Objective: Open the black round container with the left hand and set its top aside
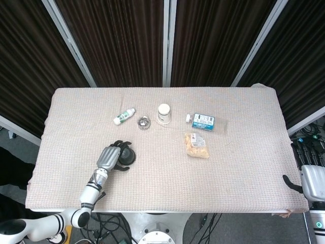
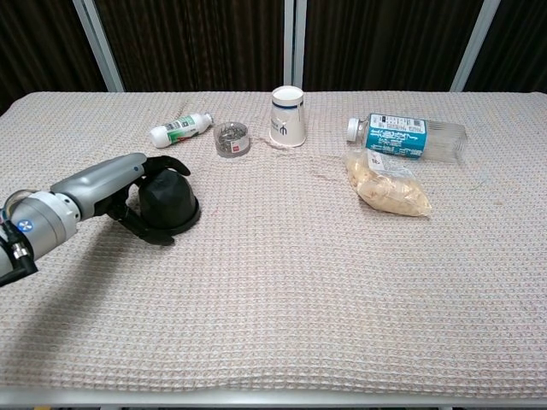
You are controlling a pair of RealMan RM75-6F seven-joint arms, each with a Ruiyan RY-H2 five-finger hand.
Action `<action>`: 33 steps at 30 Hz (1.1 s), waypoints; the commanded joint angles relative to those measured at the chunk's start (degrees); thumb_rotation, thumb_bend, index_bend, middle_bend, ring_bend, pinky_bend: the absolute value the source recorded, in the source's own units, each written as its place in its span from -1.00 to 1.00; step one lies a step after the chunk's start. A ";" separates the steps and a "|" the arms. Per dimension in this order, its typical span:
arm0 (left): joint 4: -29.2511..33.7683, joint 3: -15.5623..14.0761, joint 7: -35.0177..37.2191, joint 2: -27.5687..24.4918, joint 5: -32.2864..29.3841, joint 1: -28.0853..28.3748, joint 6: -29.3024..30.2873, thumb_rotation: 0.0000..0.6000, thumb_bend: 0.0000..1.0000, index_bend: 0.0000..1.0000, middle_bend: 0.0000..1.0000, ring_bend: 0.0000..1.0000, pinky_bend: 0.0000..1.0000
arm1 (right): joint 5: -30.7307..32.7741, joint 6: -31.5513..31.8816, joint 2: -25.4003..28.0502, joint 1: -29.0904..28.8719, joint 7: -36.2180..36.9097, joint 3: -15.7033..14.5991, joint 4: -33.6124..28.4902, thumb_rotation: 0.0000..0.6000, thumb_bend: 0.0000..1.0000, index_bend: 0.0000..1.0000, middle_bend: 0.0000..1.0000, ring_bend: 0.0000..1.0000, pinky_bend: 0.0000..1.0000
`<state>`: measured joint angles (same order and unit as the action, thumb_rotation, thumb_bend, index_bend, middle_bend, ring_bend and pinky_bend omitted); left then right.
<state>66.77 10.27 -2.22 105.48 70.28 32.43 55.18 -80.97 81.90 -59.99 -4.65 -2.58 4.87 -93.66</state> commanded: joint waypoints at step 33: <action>9.21 2.75 -2.54 -5.16 -2.16 0.41 2.96 1.00 -0.54 -0.17 -0.08 -0.43 -0.23 | 1.82 -1.63 -0.20 -0.18 -0.06 0.02 0.69 1.00 -0.70 -0.98 -0.99 -1.00 -1.00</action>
<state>74.68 12.60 -3.97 101.44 68.46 32.65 58.17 -79.16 80.27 -60.19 -4.82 -2.64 4.88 -92.97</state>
